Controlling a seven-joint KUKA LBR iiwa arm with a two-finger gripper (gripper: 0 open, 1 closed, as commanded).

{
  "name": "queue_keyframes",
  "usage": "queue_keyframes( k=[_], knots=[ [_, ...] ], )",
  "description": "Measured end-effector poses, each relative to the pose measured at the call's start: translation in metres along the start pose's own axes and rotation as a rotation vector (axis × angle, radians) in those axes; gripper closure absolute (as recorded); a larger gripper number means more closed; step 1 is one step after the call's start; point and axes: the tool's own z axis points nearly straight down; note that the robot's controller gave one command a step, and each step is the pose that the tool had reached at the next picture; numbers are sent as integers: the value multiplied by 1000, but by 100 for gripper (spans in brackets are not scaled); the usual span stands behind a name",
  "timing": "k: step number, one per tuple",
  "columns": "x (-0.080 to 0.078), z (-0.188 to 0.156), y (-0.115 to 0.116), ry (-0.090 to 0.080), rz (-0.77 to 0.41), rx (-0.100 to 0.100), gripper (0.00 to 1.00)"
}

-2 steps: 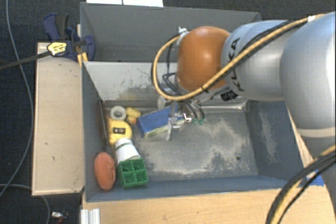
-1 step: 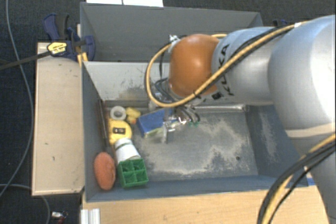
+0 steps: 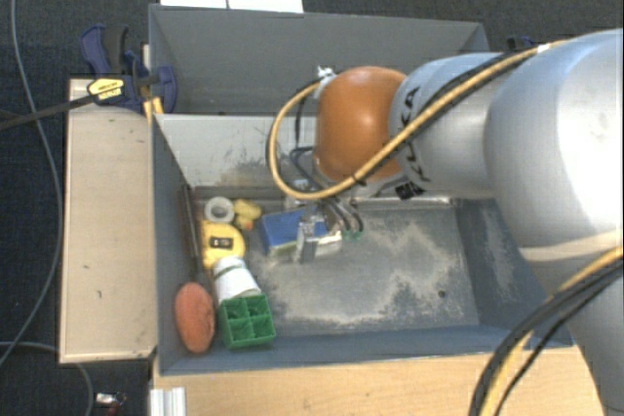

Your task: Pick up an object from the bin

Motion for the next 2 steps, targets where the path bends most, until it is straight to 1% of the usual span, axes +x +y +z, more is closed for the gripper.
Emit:
queue_keyframes(
  k=[1,2],
  knots=[
    [0,0,0,0,0,0,100],
    [1,-29,0,5,2,1,100]
  ],
)
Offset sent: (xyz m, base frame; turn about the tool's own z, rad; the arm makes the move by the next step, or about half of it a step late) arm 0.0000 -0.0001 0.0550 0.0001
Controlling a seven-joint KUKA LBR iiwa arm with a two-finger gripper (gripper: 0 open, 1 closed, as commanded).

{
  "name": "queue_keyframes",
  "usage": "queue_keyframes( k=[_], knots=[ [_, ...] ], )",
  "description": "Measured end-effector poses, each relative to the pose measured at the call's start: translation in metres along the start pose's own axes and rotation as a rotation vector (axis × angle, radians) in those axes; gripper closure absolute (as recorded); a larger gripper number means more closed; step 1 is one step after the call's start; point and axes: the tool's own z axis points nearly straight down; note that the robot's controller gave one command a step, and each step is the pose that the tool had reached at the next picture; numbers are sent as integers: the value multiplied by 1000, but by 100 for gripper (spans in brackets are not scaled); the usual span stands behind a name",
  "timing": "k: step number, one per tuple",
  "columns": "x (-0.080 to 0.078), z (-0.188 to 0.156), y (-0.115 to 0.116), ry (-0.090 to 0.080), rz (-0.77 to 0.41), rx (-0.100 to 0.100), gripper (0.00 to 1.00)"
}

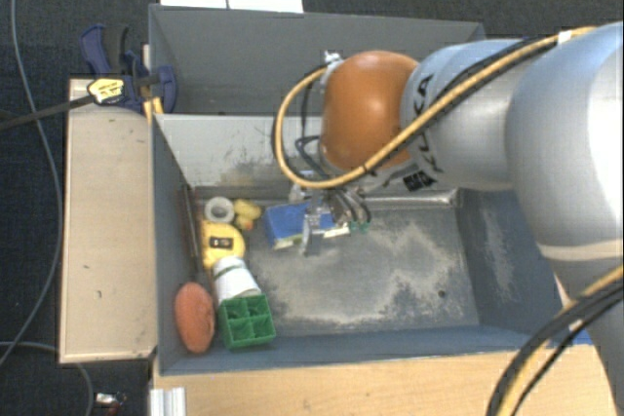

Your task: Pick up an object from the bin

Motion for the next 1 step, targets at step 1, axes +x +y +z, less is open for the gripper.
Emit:
queue_keyframes(
  k=[1],
  knots=[
    [-2,-30,0,-8,1,-1,100]
  ],
)
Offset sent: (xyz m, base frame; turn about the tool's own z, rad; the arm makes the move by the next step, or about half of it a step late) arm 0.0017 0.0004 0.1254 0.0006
